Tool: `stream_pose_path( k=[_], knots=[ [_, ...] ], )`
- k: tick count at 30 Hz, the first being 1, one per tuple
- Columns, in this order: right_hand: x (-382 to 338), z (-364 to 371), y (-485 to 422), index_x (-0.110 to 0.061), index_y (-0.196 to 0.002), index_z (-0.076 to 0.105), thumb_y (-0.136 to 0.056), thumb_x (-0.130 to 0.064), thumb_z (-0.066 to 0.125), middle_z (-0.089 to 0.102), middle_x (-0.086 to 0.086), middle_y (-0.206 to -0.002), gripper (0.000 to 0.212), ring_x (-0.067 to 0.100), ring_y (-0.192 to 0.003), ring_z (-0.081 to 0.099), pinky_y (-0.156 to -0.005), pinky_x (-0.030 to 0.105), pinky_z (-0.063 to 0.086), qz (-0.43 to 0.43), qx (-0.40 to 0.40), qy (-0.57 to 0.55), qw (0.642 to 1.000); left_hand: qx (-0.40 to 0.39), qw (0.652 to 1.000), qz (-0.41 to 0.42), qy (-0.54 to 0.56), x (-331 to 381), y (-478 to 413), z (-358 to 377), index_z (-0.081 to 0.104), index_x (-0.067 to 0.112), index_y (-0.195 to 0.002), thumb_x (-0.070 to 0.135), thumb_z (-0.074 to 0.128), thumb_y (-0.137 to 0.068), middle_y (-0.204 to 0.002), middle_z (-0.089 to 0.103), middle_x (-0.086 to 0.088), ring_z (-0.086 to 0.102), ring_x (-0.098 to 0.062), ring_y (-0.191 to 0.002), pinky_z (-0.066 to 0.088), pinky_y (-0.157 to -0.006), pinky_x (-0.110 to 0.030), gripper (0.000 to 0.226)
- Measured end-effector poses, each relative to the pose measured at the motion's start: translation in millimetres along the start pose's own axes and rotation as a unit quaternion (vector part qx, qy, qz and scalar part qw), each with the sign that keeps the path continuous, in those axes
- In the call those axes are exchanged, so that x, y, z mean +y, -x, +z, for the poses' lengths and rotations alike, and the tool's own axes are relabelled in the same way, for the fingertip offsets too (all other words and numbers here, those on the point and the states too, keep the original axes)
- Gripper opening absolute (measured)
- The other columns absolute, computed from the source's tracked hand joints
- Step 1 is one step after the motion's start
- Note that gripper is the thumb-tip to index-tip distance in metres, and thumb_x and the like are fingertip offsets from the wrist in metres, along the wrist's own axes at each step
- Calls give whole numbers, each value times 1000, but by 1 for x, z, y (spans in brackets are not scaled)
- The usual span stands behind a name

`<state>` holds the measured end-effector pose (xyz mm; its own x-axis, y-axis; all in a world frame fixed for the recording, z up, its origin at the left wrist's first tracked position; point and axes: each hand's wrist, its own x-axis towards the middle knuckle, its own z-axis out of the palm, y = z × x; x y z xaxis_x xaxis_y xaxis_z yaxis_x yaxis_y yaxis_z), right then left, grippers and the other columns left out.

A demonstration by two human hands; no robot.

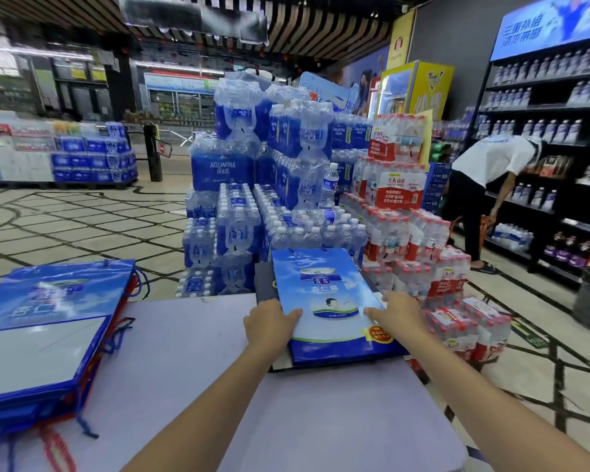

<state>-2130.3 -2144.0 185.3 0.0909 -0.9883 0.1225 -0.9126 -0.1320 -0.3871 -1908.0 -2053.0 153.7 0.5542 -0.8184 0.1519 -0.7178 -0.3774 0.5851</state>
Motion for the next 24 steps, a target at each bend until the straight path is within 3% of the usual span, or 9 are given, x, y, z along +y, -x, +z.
stream_pose_path(
  k=[3,7,10,16,21,24],
  knots=[
    [-32,0,16,-11,-126,60,-90,-38,63,60,7,-123,45,25,-113,55,-94,37,45,-105,52,-33,993,-11,996,35,86,-9,4,-23,60,17,-110,41,59,-92,-105,65,-1,60,-20,-97,44,-76,-29,31],
    [-109,9,52,-9,-123,62,-92,-33,64,63,4,-113,39,20,-104,57,-92,33,46,-194,20,-174,965,74,986,121,89,-40,13,-88,63,18,-113,28,57,-94,-103,62,4,57,-13,-96,48,-82,-27,22],
    [-177,24,85,-10,-116,65,-92,-34,64,65,3,-105,34,19,-97,58,-89,35,48,-263,0,-214,941,136,982,121,56,-80,20,-146,66,17,-111,23,58,-94,-104,64,4,57,-10,-93,46,-80,-25,20],
    [-306,66,161,-13,-111,66,-91,-38,62,67,2,-106,31,19,-98,61,-79,27,43,-341,-80,-265,898,226,974,-27,-11,-196,47,-249,68,16,-102,24,54,-93,-102,68,0,61,-21,-97,45,-82,-32,18],
    [-368,108,204,-12,-116,57,-88,-59,57,57,8,-124,54,27,-107,56,-79,33,42,-279,-157,-221,921,207,937,-209,-188,-281,70,-288,66,14,-113,50,51,-90,-113,65,-11,57,-33,-108,46,-86,-38,45],
    [-378,120,212,-9,-135,42,-86,-56,64,40,11,-139,71,32,-118,52,-87,35,43,-213,-202,-212,932,158,925,-273,-213,-308,81,-285,65,15,-112,67,49,-83,-113,64,-12,57,-34,-108,47,-84,-37,62]
  ],
)
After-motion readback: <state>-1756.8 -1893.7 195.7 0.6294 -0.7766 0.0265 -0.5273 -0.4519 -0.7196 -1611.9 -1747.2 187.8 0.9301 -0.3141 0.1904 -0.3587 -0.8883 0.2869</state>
